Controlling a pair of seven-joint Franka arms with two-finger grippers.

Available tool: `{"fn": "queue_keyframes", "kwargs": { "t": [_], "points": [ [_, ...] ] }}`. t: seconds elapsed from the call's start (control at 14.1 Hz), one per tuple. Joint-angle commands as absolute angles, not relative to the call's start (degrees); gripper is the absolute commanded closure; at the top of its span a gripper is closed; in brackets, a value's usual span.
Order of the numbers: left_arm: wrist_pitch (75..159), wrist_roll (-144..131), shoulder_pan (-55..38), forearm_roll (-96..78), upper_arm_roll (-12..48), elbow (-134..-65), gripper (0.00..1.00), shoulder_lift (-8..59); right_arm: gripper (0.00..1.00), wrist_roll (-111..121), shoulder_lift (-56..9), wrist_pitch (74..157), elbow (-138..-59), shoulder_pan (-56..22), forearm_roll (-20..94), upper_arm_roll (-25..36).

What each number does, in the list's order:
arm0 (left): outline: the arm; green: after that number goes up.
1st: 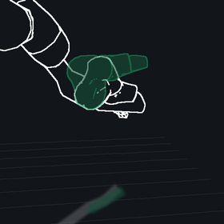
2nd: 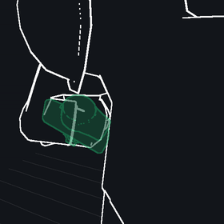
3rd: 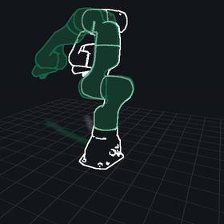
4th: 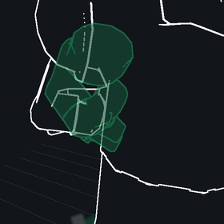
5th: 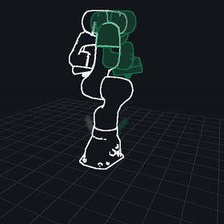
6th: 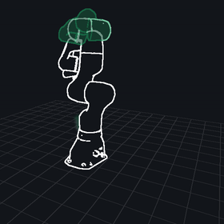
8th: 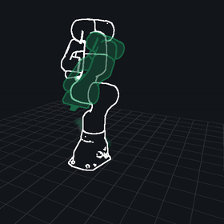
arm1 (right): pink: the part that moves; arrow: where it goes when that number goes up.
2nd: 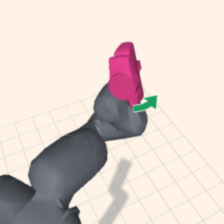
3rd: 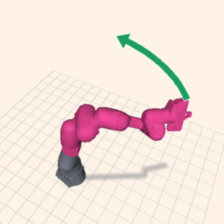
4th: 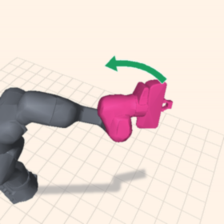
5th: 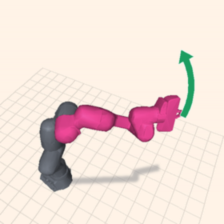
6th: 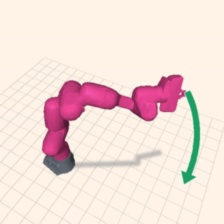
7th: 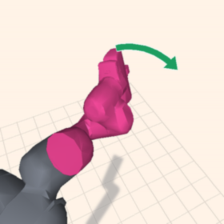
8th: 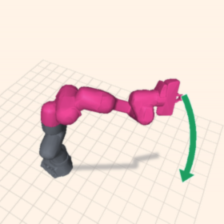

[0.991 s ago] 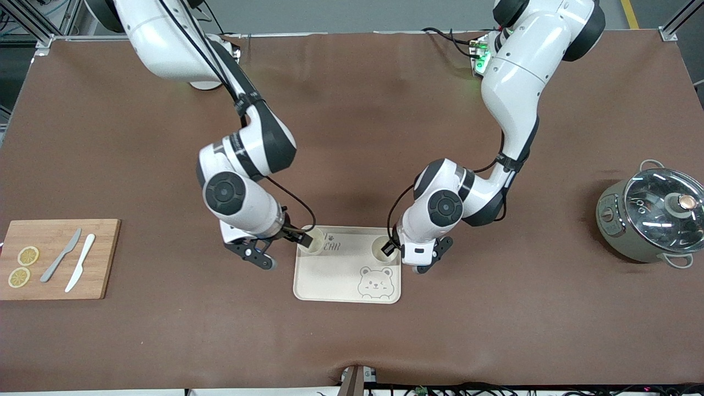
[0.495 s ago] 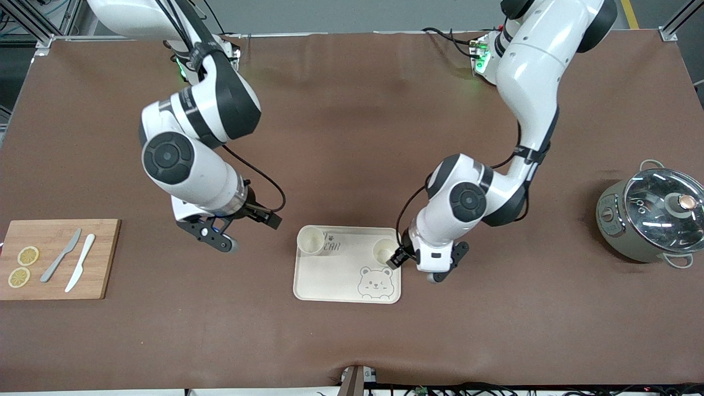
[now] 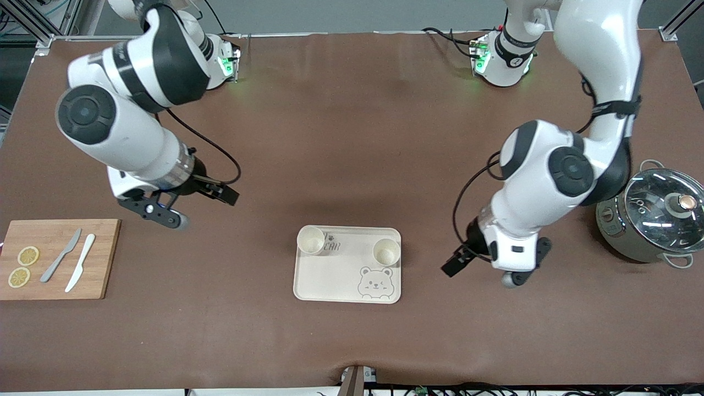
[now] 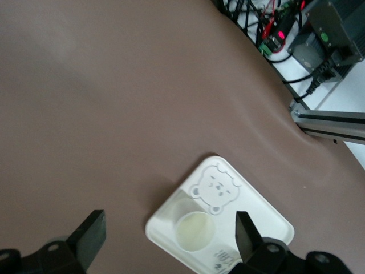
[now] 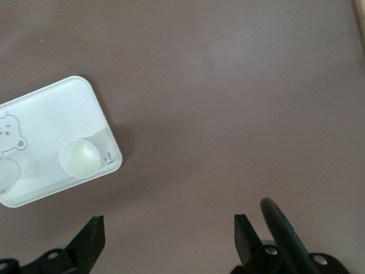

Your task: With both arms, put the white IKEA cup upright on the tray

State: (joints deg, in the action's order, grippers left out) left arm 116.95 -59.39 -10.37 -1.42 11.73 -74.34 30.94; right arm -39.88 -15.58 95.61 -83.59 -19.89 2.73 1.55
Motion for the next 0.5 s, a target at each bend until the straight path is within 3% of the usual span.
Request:
{"fn": "queue_keyframes", "kwargs": {
  "t": [0.0,0.42],
  "points": [
    [109.5,-51.2,-6.6,1.0,11.7,-76.6,0.0,25.3,0.0,-34.6,-8.5,96.8,-91.0,-16.9,0.5,0.7],
    [97.1,-33.9,1.8,4.0,11.9,-76.6,0.0,15.0,0.0,-10.9,-3.5,96.1,-93.0,-6.0,0.6,0.7]
  ]
}}
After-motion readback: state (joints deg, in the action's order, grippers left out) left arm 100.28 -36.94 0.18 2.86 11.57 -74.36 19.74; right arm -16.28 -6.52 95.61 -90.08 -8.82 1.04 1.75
